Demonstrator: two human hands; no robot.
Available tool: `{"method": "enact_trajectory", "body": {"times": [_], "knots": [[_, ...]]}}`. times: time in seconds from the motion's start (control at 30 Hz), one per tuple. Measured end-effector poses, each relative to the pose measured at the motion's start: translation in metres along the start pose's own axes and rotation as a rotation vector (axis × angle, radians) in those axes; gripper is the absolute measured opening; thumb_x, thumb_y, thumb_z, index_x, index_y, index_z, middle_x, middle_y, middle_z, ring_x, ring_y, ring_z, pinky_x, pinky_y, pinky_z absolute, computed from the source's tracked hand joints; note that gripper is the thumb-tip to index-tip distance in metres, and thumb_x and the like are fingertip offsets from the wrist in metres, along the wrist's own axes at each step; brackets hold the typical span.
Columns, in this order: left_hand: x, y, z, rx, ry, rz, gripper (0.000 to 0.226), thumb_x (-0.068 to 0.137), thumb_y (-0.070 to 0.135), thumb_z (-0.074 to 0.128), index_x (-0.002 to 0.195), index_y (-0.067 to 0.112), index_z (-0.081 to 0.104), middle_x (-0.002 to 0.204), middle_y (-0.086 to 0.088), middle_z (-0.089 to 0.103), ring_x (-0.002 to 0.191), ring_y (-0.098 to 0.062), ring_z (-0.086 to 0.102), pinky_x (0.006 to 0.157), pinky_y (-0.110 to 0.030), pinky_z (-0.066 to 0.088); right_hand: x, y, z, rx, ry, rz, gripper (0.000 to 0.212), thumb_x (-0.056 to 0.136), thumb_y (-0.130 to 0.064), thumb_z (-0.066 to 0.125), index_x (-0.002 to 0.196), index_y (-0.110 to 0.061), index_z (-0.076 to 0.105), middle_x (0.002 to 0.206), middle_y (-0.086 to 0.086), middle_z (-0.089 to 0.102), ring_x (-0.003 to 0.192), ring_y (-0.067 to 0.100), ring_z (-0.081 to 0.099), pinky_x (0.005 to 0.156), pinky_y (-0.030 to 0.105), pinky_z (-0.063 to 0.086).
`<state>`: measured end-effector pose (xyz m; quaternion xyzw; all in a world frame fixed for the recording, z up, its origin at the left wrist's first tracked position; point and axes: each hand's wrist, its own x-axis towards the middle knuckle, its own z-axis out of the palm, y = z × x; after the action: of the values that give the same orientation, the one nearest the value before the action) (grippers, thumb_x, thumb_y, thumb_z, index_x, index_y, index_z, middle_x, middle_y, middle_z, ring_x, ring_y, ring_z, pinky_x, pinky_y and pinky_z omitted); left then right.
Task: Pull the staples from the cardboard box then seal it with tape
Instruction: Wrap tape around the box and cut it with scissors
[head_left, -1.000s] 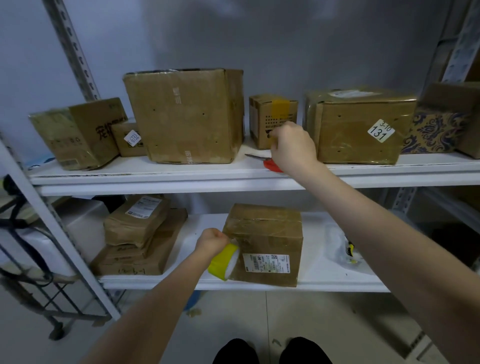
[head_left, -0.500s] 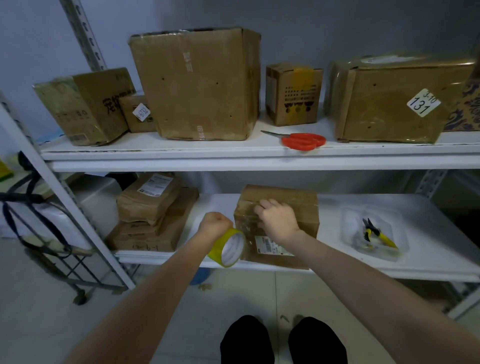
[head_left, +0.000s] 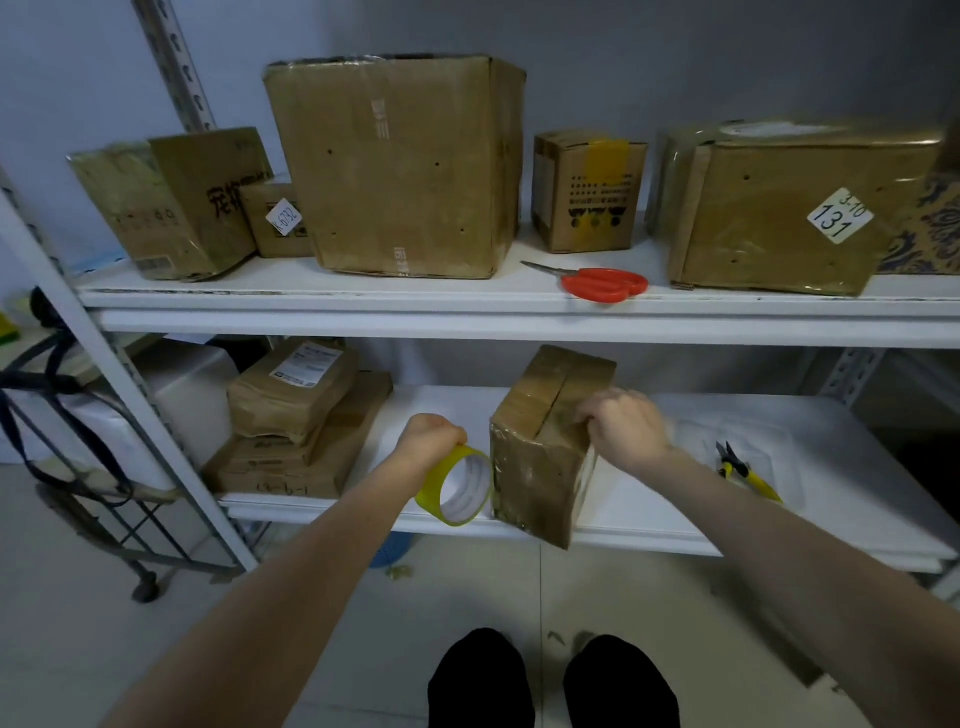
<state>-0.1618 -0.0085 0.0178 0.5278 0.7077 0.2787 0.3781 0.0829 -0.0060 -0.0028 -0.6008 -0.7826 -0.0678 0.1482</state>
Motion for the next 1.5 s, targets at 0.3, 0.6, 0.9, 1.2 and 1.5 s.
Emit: {"method": "enact_trajectory", "body": {"times": [0.3, 0.6, 0.9, 1.2, 1.5], "knots": [[-0.013, 0.01, 0.007, -0.072, -0.038, 0.033, 0.016, 0.085, 0.009, 0.063, 0.069, 0.011, 0.058, 0.072, -0.004, 0.052, 0.076, -0.02, 0.049, 0.069, -0.027, 0.041, -0.006, -0.022, 0.015, -0.038, -0.153, -0.096, 0.041, 0.087, -0.027, 0.064, 0.128, -0.024, 0.054, 0.129, -0.004, 0.058, 0.119, 0.019, 0.053, 0.098, 0.03, 0.036], [-0.023, 0.019, 0.012, -0.199, -0.079, 0.089, 0.024, 0.084, 0.002, 0.064, 0.064, 0.015, 0.057, 0.068, -0.001, 0.055, 0.064, -0.012, 0.051, 0.054, -0.016, 0.044, -0.011, 0.022, -0.009, 0.0, -0.092, -0.129, 0.038, 0.079, 0.004, 0.051, 0.097, -0.024, 0.069, 0.105, -0.006, 0.068, 0.105, 0.019, 0.059, 0.088, 0.028, 0.039], [-0.031, 0.017, 0.033, -0.192, -0.176, 0.129, 0.019, 0.088, 0.01, 0.063, 0.071, 0.016, 0.06, 0.076, 0.001, 0.058, 0.077, -0.012, 0.054, 0.074, -0.022, 0.046, -0.02, -0.015, -0.017, 0.183, -0.009, 0.079, 0.026, 0.088, -0.011, 0.043, 0.103, -0.014, 0.064, 0.106, 0.01, 0.067, 0.1, 0.034, 0.06, 0.076, 0.036, 0.047], [-0.043, 0.01, 0.033, -0.297, -0.2, 0.185, 0.021, 0.091, 0.005, 0.054, 0.076, 0.015, 0.064, 0.084, -0.002, 0.064, 0.097, -0.023, 0.057, 0.099, -0.041, 0.044, -0.026, -0.059, -0.02, 0.812, -0.11, 0.182, 0.019, 0.082, -0.024, 0.073, 0.065, -0.018, 0.069, 0.056, -0.013, 0.058, 0.052, 0.002, 0.049, 0.052, 0.018, 0.036], [-0.049, 0.001, 0.018, -0.381, -0.225, 0.172, 0.025, 0.084, 0.021, 0.069, 0.104, 0.028, 0.057, 0.097, -0.003, 0.061, 0.087, -0.02, 0.06, 0.074, -0.032, 0.05, -0.017, -0.049, -0.032, 0.841, -0.117, 0.346, 0.041, 0.088, -0.019, 0.067, 0.05, -0.016, 0.053, 0.043, -0.006, 0.042, 0.045, 0.009, 0.038, 0.05, 0.024, 0.032]]}}
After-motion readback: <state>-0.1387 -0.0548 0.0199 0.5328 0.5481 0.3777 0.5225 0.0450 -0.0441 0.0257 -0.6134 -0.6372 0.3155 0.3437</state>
